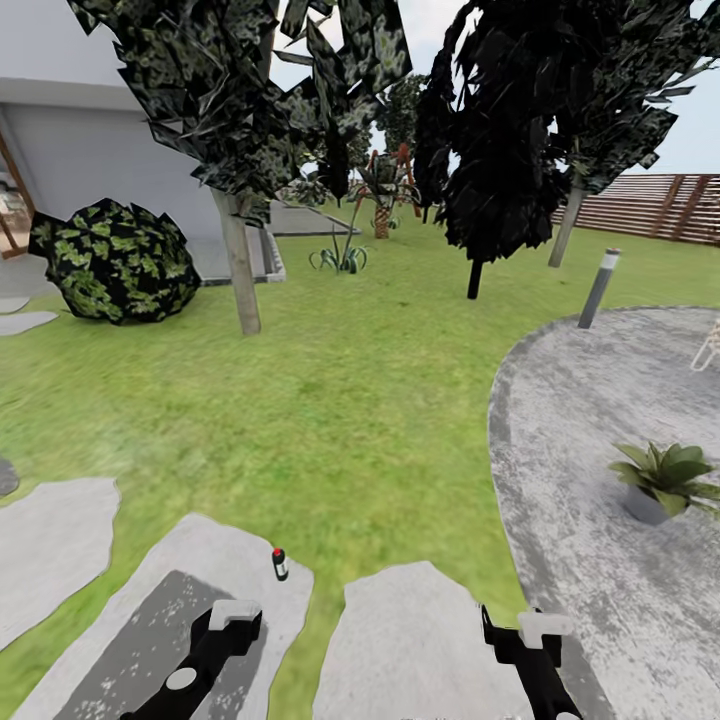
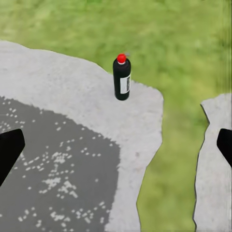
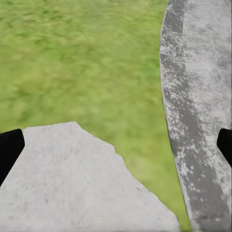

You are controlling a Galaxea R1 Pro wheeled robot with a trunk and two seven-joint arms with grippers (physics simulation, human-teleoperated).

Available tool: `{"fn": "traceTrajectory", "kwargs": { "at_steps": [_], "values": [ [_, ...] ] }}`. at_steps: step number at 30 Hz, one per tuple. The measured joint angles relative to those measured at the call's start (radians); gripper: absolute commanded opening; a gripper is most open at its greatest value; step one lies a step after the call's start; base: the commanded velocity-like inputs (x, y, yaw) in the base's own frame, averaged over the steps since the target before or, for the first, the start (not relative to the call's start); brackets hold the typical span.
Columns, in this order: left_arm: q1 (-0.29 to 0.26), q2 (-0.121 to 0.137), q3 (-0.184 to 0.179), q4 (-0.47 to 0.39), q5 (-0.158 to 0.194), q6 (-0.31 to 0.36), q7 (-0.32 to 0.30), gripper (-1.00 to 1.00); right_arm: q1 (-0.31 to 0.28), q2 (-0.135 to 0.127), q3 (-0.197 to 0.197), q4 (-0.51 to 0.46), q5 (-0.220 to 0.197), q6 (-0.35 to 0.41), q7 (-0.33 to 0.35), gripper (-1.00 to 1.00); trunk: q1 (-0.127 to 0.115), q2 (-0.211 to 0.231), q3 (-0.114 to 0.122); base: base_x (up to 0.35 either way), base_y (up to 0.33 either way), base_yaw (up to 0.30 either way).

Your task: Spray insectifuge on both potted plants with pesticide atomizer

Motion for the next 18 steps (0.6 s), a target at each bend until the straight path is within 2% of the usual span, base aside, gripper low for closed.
{"fn": "traceTrajectory", "kwargs": {
  "at_steps": [9,18],
  "values": [
    [0.000,0.000,0.000,-0.002,0.000,0.000,0.000,1.00,0.000,0.000,0.000,0.000,0.000,0.000,0.000,1.00,0.000,0.000,0.000,-0.014,0.014,-0.299],
    [0.000,0.001,0.000,-0.002,0.000,0.000,0.000,1.00,0.000,0.000,0.001,0.000,0.000,0.000,0.000,1.00,0.000,0.000,0.000,-0.166,0.215,-0.299]
  ]
}}
